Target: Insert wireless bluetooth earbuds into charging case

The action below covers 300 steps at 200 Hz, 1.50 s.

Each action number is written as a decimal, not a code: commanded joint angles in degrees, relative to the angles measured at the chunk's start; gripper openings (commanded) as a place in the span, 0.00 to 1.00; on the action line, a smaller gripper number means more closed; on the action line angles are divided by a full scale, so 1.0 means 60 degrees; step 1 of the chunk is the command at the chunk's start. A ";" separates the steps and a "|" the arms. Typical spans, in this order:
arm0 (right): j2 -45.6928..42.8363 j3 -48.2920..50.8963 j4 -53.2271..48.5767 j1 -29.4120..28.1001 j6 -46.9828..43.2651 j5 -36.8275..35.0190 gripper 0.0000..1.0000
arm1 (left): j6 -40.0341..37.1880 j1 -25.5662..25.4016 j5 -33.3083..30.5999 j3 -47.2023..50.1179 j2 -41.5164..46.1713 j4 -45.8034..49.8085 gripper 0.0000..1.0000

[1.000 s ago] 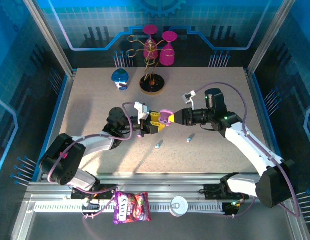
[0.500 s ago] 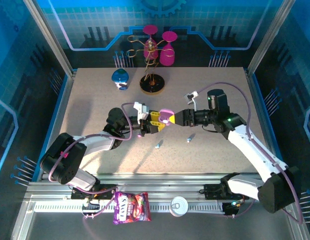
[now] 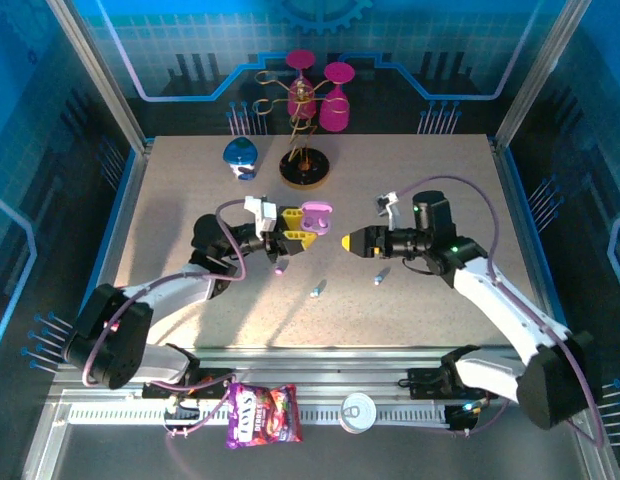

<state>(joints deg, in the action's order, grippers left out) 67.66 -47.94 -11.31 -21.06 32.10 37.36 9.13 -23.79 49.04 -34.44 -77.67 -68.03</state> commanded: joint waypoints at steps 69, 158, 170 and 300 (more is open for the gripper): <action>0.4817 -0.2933 -0.1744 -0.2977 -0.0768 -0.3579 0.57 | -0.0131 0.0043 -0.0126 0.0187 0.1539 0.0759 0.28; 0.8391 -0.7305 -0.4793 -0.4991 -0.2282 -0.6987 0.45 | -0.0635 0.0028 -0.0142 0.0283 0.2484 0.1842 0.28; 0.8758 -0.7793 -0.5145 -0.5119 -0.2356 -0.7269 0.44 | -0.0689 0.0025 -0.0144 0.0302 0.2533 0.1932 0.28; 1.1249 -1.0887 -0.6874 -0.5703 -0.2888 -0.7792 0.36 | -0.0964 -0.0003 -0.0149 0.0378 0.2634 0.2195 0.28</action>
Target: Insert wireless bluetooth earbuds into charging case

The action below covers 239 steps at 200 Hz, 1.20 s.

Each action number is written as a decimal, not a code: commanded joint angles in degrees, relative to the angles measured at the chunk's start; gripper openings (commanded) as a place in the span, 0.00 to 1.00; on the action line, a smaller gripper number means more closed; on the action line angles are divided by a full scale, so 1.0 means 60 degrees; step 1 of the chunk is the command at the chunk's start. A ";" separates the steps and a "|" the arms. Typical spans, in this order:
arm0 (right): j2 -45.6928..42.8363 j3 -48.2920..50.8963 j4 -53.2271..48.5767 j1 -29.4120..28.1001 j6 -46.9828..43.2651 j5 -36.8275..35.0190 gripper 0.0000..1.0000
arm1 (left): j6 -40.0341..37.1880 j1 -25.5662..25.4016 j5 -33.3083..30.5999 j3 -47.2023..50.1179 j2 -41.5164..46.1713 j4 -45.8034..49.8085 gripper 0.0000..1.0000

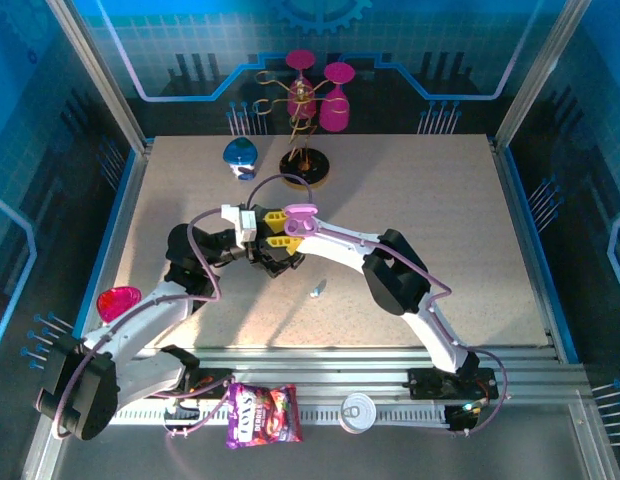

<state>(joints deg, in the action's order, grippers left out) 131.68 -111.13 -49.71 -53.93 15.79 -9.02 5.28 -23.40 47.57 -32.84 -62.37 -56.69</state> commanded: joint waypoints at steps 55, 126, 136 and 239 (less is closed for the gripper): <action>0.0832 -0.0536 -0.0489 -0.0231 -0.0259 0.0146 0.32 | -0.0463 -0.0069 0.0086 0.0006 0.0141 0.0583 0.28; 0.0313 -0.0125 -0.0353 -0.0194 -0.0307 0.0016 0.21 | -0.0484 -0.0066 0.0055 -0.0113 0.0090 0.0637 0.28; -0.0089 0.0061 -0.0256 -0.0152 -0.0289 -0.0013 0.21 | -0.0485 -0.0076 0.0066 -0.0122 0.0084 0.0651 0.28; -0.3989 0.5885 0.1338 0.1683 0.0340 -0.0053 0.20 | -0.0528 -0.0085 0.0066 -0.0254 -0.0024 0.0694 0.28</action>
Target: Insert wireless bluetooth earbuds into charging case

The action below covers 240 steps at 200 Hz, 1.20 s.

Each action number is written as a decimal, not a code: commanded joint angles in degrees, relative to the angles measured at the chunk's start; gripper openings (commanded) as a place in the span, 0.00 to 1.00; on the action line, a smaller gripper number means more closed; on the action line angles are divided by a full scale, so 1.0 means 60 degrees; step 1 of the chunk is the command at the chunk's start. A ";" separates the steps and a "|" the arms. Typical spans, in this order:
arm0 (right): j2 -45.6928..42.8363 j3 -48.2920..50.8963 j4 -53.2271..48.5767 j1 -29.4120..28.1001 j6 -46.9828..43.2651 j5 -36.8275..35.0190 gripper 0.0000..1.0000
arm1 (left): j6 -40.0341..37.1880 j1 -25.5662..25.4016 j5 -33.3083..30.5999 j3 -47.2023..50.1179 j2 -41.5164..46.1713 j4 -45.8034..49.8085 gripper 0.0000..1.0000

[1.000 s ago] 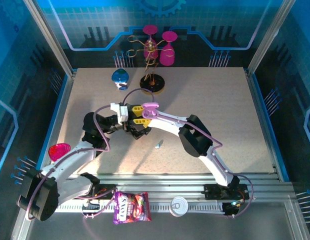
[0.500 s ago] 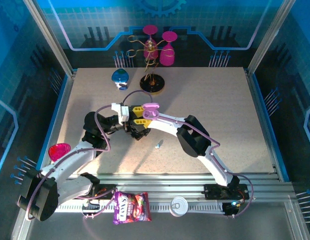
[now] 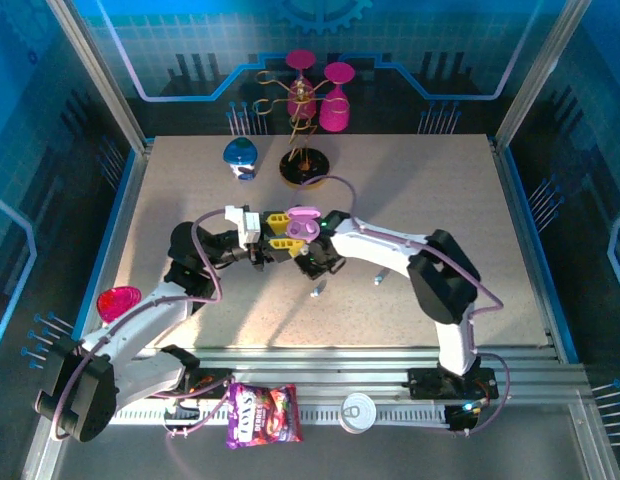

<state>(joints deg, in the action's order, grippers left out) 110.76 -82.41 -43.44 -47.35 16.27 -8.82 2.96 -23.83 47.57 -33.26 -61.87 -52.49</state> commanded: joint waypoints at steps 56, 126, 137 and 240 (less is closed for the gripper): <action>-0.0919 0.2412 0.0655 0.1198 0.0289 -0.0241 0.21 | 0.0003 -0.0034 0.0091 -0.0280 -0.0308 -0.0177 0.28; -0.1788 0.2305 -0.0039 0.0940 0.0619 -0.0879 0.48 | -0.0062 -0.0054 0.0066 -0.0273 -0.0339 -0.0043 0.28; -0.1999 0.2400 -0.0015 0.0855 0.0847 -0.0736 0.48 | -0.0076 -0.0050 0.0056 -0.0288 -0.0360 -0.0054 0.28; -0.1992 0.3541 0.1543 0.0480 0.2857 0.0518 0.54 | -0.0040 -0.0055 0.0119 -0.0259 -0.0321 -0.0149 0.28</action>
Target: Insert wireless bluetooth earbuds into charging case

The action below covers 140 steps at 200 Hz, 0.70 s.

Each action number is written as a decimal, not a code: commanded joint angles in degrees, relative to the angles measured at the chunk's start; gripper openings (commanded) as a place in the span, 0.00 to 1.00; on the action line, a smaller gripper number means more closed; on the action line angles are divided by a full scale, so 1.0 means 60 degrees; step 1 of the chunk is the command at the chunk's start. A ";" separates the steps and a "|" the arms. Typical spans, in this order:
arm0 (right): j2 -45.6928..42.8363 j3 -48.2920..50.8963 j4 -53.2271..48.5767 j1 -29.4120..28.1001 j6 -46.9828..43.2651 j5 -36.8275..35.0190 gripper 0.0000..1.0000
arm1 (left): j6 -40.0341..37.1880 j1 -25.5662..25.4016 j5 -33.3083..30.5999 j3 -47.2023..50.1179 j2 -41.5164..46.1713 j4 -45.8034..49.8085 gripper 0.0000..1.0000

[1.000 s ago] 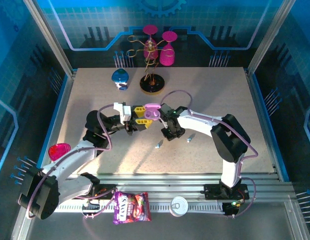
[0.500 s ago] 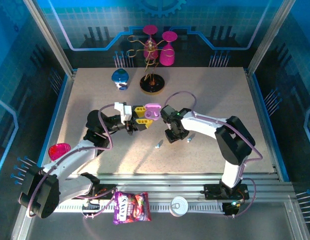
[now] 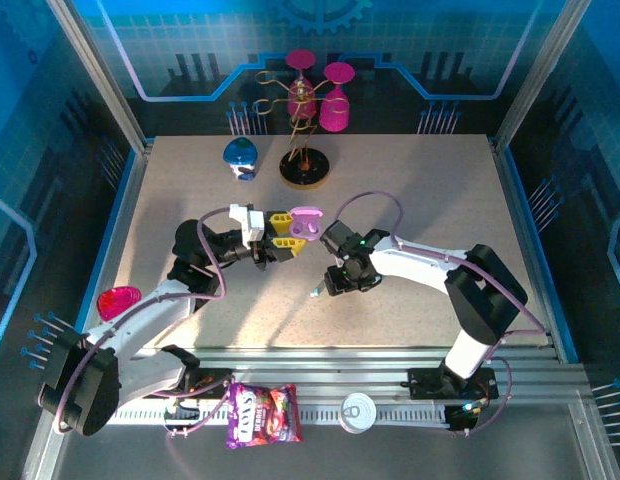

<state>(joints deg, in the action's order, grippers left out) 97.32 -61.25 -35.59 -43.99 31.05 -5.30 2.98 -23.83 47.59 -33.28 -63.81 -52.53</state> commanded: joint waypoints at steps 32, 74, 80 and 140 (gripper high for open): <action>0.0532 -0.0030 0.0247 0.0125 0.0249 -0.0181 0.54 | -0.0050 -0.0061 0.0115 -0.0227 0.0049 -0.0127 0.28; 0.0630 -0.0161 0.0263 0.0224 0.0067 -0.0370 0.55 | -0.0204 -0.0067 0.0066 -0.0225 0.0234 0.0170 0.28; 0.0636 -0.0190 0.0263 0.0253 0.0024 -0.0424 0.55 | -0.0208 -0.0069 0.0069 -0.0225 0.0242 0.0186 0.28; 0.1113 -0.0567 0.0617 0.0506 -0.0273 -0.0454 0.55 | -0.0267 -0.0061 0.0050 -0.0328 0.0325 0.0363 0.28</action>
<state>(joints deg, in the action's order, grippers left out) 102.00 -62.65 -33.52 -41.60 30.48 -7.22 2.59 -23.86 47.57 -33.28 -63.48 -50.72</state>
